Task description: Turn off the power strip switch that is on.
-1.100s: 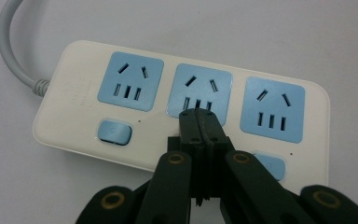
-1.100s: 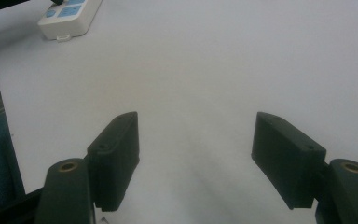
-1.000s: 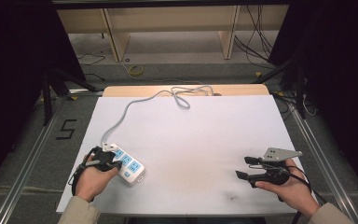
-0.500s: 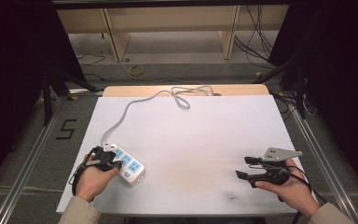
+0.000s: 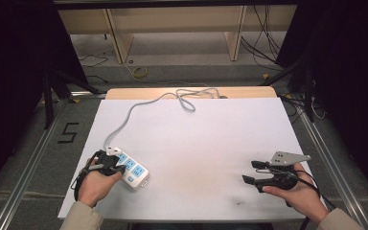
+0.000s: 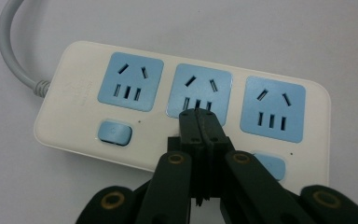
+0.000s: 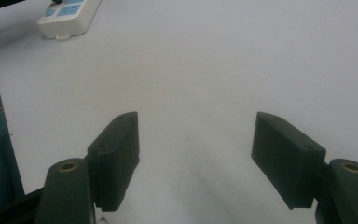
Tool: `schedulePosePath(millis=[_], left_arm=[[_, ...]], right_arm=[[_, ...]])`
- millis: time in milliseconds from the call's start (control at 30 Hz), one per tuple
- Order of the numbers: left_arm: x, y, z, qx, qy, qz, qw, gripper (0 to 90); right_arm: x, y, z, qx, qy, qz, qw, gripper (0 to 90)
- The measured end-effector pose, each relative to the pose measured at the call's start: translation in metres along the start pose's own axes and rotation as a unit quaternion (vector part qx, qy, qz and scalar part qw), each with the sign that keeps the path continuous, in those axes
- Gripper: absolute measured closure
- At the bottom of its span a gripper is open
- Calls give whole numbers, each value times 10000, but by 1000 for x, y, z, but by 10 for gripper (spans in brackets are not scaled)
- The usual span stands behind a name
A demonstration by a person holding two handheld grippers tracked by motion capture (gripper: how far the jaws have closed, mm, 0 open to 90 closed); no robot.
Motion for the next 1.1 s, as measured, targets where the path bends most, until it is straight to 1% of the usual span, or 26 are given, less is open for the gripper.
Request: schedulePosePath(millis=[233,1100], left_arm=[[0,1,0,-97,-5,56,9999,900],[0,2,1,-199,-48,109,9997,900]], right_arm=[[0,0,0,11,12,-3,10000,324],[1,0,1,10,22,-17,10000,323]])
Point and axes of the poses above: each handheld gripper's, and its own axes: x roughly backward along the jaws, z roughly out of its top, y roughly to its right, the point moved 8 cm from there along -x, roughly forward along the jaws, and after that the axes turned 8 degrees about -z, right-handed, at the moved point
